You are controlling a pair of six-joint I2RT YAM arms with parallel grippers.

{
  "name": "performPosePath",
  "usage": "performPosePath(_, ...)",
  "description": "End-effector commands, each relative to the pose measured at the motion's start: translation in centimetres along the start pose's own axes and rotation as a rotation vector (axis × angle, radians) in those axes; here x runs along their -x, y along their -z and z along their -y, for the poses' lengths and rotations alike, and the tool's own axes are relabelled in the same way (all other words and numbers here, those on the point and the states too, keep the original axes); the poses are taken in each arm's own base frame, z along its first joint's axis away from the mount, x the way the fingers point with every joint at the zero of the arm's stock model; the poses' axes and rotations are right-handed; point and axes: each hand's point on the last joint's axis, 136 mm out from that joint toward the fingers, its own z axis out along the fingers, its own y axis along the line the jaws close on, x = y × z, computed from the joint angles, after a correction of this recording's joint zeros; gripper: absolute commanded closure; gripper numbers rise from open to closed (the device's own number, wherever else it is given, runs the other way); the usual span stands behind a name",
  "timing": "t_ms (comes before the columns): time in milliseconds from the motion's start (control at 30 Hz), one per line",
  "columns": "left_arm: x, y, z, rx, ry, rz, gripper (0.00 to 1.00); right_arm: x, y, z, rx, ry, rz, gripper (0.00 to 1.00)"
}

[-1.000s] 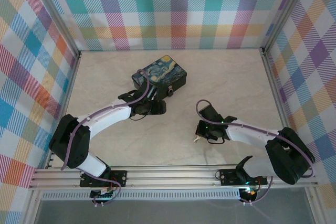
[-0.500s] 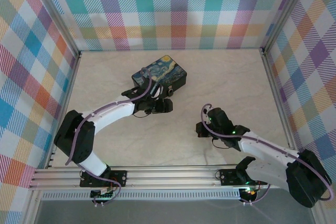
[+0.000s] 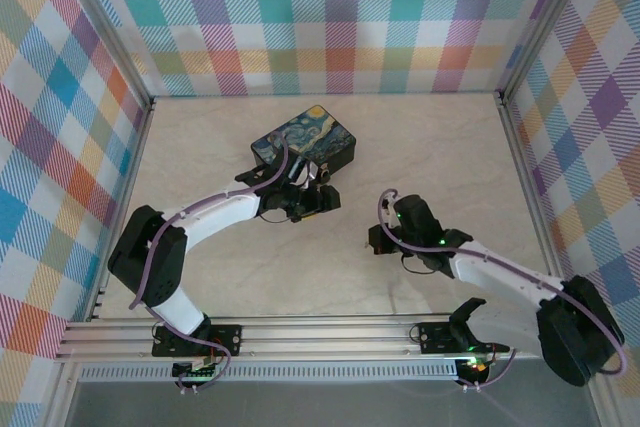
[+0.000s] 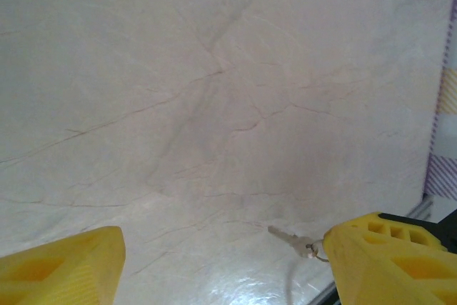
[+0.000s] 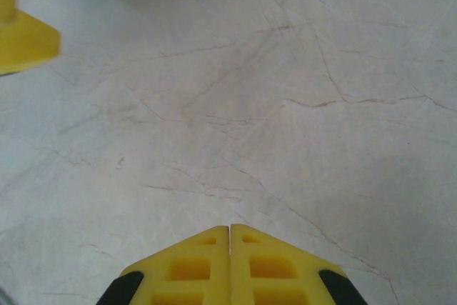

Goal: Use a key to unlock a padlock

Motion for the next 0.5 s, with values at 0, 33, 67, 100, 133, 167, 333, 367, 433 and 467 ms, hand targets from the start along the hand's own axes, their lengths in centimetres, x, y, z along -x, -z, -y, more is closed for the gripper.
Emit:
performPosePath(0,1.6,2.8,-0.2,0.060,-0.012,0.081,0.25,-0.4,-0.8,1.4,-0.059,-0.027,-0.039,0.98)
performPosePath(33,1.8,3.1,-0.6,0.078,-0.014,0.090,0.25,-0.7,-1.1,1.8,-0.071,-0.042,-0.048,0.98)
performPosePath(67,1.8,3.4,-0.9,0.091,-0.016,0.095,0.25,-0.8,-1.3,2.2,-0.080,-0.054,-0.052,0.97)
performPosePath(100,1.9,3.8,-1.4,0.106,-0.015,0.104,0.25,-1.0,-1.4,2.5,-0.089,-0.065,-0.059,0.96)
performPosePath(133,2.0,4.1,-1.9,0.121,-0.016,0.112,0.25,-1.0,-1.4,2.8,-0.095,-0.072,-0.060,0.94)
performPosePath(167,2.1,4.3,-2.4,0.138,-0.014,0.119,0.25,-1.0,-1.4,3.1,-0.104,-0.079,-0.060,0.92)
performPosePath(333,2.3,5.2,-4.3,0.192,-0.004,0.142,0.24,-1.1,-0.9,4.1,-0.138,-0.094,-0.074,0.83)
performPosePath(367,2.4,5.4,-4.5,0.201,-0.007,0.146,0.25,-1.1,-0.7,4.1,-0.142,-0.093,-0.075,0.81)
performPosePath(433,2.5,5.7,-5.0,0.221,-0.009,0.155,0.24,-1.2,-0.6,4.0,-0.138,-0.078,-0.086,0.77)
performPosePath(467,2.5,5.8,-5.1,0.225,-0.009,0.157,0.24,-1.2,-0.5,3.9,-0.136,-0.072,-0.092,0.74)
